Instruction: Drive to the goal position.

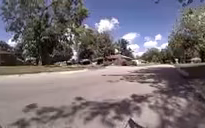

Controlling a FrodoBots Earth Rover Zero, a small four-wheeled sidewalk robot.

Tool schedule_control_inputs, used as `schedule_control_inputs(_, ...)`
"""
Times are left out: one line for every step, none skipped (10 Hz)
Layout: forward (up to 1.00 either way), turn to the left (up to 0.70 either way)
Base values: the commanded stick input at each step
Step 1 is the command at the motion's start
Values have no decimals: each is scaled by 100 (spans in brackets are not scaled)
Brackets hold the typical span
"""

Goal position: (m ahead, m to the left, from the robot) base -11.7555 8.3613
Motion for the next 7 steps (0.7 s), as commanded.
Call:
schedule_control_inputs(0,85)
schedule_control_inputs(0,85)
schedule_control_inputs(0,85)
schedule_control_inputs(0,85)
schedule_control_inputs(0,85)
schedule_control_inputs(0,85)
schedule_control_inputs(0,85)
